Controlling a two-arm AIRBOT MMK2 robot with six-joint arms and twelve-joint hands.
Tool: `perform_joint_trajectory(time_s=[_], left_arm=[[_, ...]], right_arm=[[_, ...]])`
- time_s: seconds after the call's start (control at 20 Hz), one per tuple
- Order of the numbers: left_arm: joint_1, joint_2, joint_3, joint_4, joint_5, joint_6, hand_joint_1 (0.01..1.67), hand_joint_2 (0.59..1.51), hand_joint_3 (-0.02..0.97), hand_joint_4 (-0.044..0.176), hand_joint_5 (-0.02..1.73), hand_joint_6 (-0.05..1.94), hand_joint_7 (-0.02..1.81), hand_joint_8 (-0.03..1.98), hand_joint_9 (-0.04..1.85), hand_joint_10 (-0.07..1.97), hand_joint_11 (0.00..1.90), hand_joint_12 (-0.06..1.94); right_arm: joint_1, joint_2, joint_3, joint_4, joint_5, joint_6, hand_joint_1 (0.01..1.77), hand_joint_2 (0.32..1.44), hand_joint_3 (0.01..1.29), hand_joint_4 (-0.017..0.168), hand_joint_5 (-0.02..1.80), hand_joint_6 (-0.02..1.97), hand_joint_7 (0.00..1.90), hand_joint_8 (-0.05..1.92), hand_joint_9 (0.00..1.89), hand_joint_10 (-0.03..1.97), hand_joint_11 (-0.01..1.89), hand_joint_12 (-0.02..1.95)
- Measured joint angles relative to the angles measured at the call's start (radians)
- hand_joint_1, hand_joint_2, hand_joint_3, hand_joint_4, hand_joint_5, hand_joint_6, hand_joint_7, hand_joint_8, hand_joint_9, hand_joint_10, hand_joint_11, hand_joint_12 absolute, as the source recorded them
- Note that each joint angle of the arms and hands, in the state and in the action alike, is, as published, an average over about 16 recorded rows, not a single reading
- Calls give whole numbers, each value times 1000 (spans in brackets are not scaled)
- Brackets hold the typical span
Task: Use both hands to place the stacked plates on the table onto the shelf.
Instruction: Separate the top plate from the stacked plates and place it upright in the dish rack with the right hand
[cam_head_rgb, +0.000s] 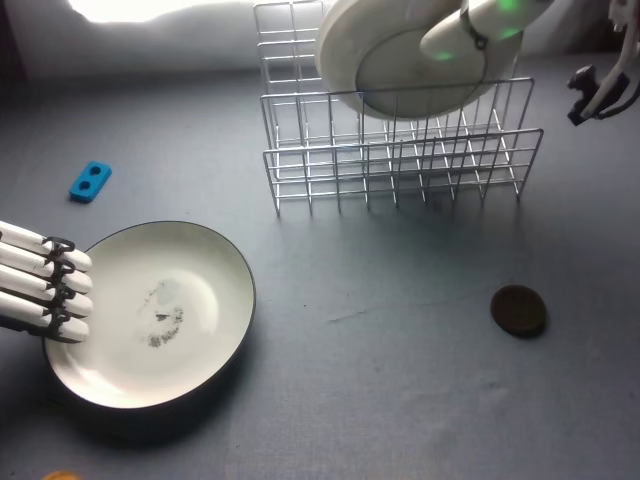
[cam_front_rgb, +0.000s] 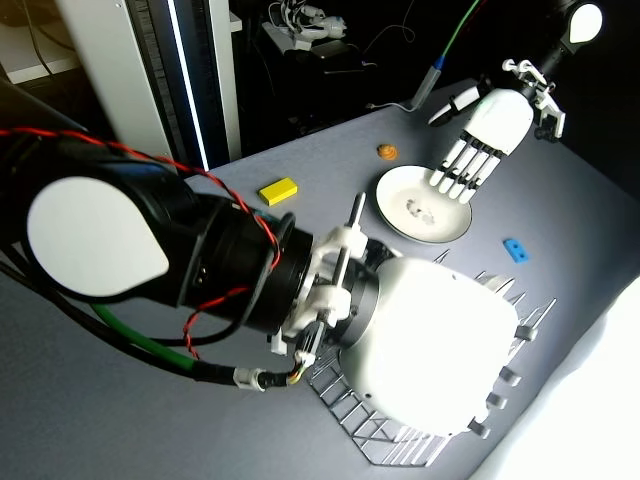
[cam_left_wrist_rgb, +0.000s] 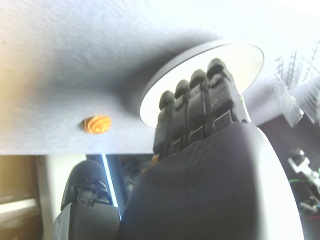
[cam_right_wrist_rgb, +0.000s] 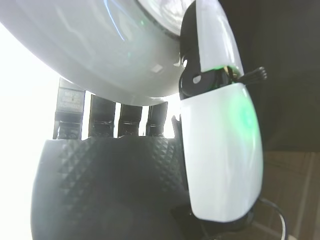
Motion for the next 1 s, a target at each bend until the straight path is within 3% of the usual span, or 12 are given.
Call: perform_joint_trajectory(time_s=[1.0], left_arm=[[6,-11,22,-2,-4,-2,16,1113,21,0,100,10,72,9,28,19,18,10]], right_arm=[[-76,-45,36,63,43,-6,1238,999,10,-8,979,741,1056,997,997,1059,732,1594]])
